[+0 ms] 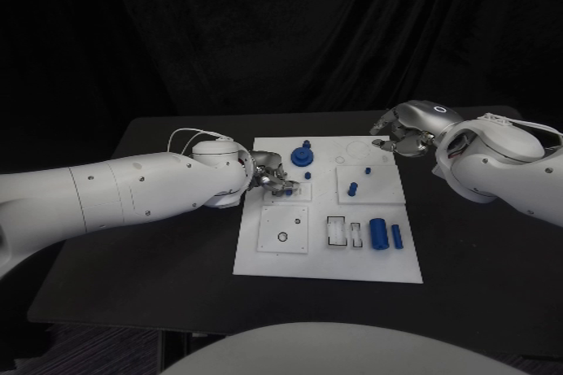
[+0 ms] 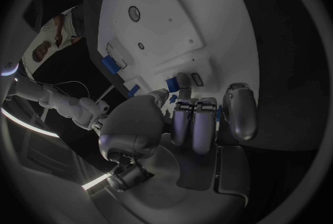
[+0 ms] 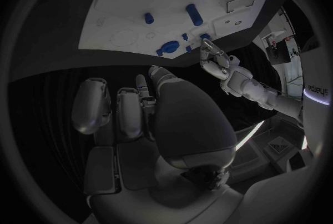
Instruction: Assemble the parts on the task board
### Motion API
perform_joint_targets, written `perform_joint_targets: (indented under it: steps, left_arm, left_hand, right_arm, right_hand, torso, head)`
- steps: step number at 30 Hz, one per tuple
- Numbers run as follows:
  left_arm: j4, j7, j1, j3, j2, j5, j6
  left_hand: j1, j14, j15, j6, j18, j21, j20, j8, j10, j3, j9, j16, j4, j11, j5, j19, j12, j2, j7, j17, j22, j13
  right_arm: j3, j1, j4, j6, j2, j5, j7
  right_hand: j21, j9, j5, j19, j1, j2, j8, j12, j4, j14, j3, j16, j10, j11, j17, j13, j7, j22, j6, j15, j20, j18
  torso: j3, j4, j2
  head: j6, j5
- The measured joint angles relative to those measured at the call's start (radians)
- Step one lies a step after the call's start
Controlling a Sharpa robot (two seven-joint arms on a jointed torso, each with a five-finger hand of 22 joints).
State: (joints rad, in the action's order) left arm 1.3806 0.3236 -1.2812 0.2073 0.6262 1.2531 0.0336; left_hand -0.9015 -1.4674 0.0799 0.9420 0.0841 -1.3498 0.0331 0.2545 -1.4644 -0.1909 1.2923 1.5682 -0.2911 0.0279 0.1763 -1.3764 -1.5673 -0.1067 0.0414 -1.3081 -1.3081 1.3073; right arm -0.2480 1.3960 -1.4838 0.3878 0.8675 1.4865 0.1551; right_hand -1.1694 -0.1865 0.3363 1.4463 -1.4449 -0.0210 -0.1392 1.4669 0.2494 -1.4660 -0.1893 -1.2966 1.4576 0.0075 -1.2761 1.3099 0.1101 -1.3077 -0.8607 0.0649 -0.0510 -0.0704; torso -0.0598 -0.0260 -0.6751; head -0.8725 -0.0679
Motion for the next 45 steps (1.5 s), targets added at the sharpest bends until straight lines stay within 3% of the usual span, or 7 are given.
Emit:
perform_joint_targets:
  steps: [3,11,20,23,36,45]
  left_arm:
    - [0.0,-0.003,0.0,-0.001,-0.001,0.0,-0.004]
    - [-0.003,-0.011,0.0,0.0,-0.004,-0.001,-0.012]
    - [-0.01,-0.013,0.0,-0.001,-0.008,-0.001,-0.016]
    - [-0.009,-0.013,0.001,-0.001,-0.008,-0.002,-0.017]
    - [0.015,-0.011,0.005,0.001,0.004,-0.001,-0.038]
    - [0.023,-0.009,0.008,0.002,0.008,-0.001,-0.045]
  left_hand:
    - [0.033,0.002,-0.005,0.003,0.0,0.004,0.003,-0.033,-0.002,0.036,-0.028,0.0,-0.001,-0.005,-0.033,0.0,0.0,-0.012,0.008,0.0,0.0,0.0]
    - [0.069,0.002,-0.005,0.015,0.0,0.004,0.009,-0.064,-0.002,0.093,-0.065,0.0,-0.001,-0.005,-0.077,-0.002,0.0,-0.022,0.019,0.0,0.0,0.0]
    - [0.081,0.002,-0.005,0.036,0.0,0.008,0.009,-0.066,-0.002,0.104,-0.071,0.0,0.001,-0.005,-0.078,-0.002,0.0,-0.034,0.014,0.0,0.0,0.0]
    - [0.07,0.002,-0.005,0.037,0.0,0.008,0.009,-0.066,-0.002,0.107,-0.074,0.0,0.004,-0.005,-0.065,-0.002,0.0,-0.045,0.013,0.0,0.0,0.0]
    - [-0.057,0.002,-0.005,0.041,0.0,0.012,0.008,-0.087,-0.002,0.121,-0.082,0.0,0.05,-0.005,0.014,-0.002,0.0,-0.005,0.009,0.0,0.0,0.0]
    - [-0.072,0.002,-0.005,0.041,0.0,0.012,0.008,-0.088,-0.002,0.119,-0.083,0.0,0.058,-0.005,0.024,-0.002,0.0,-0.007,0.009,0.0,0.0,0.0]
  right_arm:
    - [0.0,0.0,0.0,-0.001,0.0,0.0,0.001]
    - [0.0,0.0,0.0,-0.005,0.0,0.0,0.002]
    - [0.0,0.0,0.0,-0.01,0.0,0.0,0.006]
    - [0.0,0.0,0.0,-0.012,0.0,0.0,0.007]
    - [0.0,0.0,-0.001,-0.016,0.004,0.0,0.011]
    - [0.0,0.0,-0.001,-0.017,0.005,0.0,0.015]
  right_hand:
    - [0.0,0.0,0.0,0.0,0.0,0.0,0.0,0.0,0.0,0.0,0.0,0.0,0.0,0.0,0.0,0.0,0.0,0.0,0.0,0.0,0.0,0.0]
    - [0.004,0.0,0.0,0.0,0.0,0.0,0.0,0.001,0.0,0.0,0.0,0.0,0.0,0.0,0.002,0.0,0.003,0.0,-0.003,0.0,0.0,0.0]
    - [0.008,0.0,0.0,0.0,0.0,0.0,0.0,-0.003,-0.003,0.0,-0.003,0.004,0.0,0.0,0.004,0.001,0.003,0.0,-0.003,0.0,0.0,0.0]
    - [0.008,0.0,0.0,0.0,0.0,0.0,0.0,-0.003,-0.003,0.0,-0.003,0.004,0.0,0.0,0.004,0.001,0.003,0.0,-0.003,0.0,0.0,0.0]
    - [0.008,0.001,0.0,0.0,0.0,0.0,0.0,-0.003,0.0,0.0,-0.006,0.004,0.0,0.0,0.006,0.0,0.003,0.0,-0.003,0.0,0.0,0.0]
    - [0.008,0.002,0.0,0.0,0.0,0.0,0.0,-0.003,0.0,0.0,-0.005,0.004,0.0,0.0,0.006,0.0,0.003,0.0,-0.003,0.0,0.0,0.0]
  torso:
    - [0.0,0.0,0.0]
    - [0.0005,0.0,-0.001]
    - [0.0005,-0.0004,-0.002]
    - [0.0004,-0.0004,-0.002]
    - [0.0,0.0003,-0.002]
    - [0.0001,-0.0006,0.0]
  head:
    - [0.0,0.0]
    - [0.0,-0.003]
    - [0.0,-0.001]
    - [0.0,-0.001]
    - [0.0,-0.001]
    - [0.0,0.002]
